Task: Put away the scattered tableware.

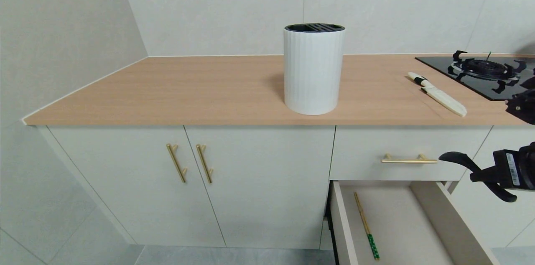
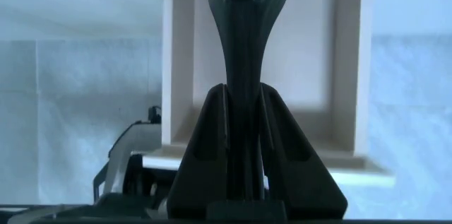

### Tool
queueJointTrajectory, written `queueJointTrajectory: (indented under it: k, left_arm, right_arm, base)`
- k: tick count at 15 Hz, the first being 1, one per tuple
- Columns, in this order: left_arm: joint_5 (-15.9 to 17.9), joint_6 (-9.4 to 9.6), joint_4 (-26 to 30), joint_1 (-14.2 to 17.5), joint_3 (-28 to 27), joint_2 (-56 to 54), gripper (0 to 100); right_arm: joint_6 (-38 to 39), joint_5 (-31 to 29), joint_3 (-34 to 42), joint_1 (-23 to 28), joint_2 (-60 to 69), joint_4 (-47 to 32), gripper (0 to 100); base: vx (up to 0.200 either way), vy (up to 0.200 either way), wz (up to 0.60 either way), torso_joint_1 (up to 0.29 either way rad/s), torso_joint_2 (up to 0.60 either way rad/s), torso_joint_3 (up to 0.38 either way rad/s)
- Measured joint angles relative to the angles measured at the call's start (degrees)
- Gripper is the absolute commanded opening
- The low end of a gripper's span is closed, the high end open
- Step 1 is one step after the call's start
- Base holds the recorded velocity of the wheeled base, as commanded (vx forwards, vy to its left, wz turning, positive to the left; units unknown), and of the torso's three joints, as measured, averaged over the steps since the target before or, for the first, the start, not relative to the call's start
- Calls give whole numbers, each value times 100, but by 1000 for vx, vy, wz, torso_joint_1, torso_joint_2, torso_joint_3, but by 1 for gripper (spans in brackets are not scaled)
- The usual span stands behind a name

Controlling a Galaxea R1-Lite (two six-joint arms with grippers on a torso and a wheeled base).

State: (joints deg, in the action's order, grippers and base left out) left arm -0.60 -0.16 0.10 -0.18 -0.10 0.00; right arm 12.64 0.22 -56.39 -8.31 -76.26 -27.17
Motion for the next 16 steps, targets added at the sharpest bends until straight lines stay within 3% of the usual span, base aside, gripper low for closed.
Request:
queueJointTrajectory:
  k: [3,11,16]
  left_arm:
    - [0,0,-2,-2,0,0,100]
    - [-2,2,6,0,0,0,100]
    - [0,0,-2,0,2,0,100]
  right_arm:
    - [90,0,767,-11,143,777,0]
    - [107,-6,1047,-11,-446,980,0]
    - [90,-12,1230,-11,-1056,1343,0]
  base:
    - [0,0,0,-89,317,235]
    - [0,0,0,-70,417,344]
    - [0,0,0,-5,61,50]
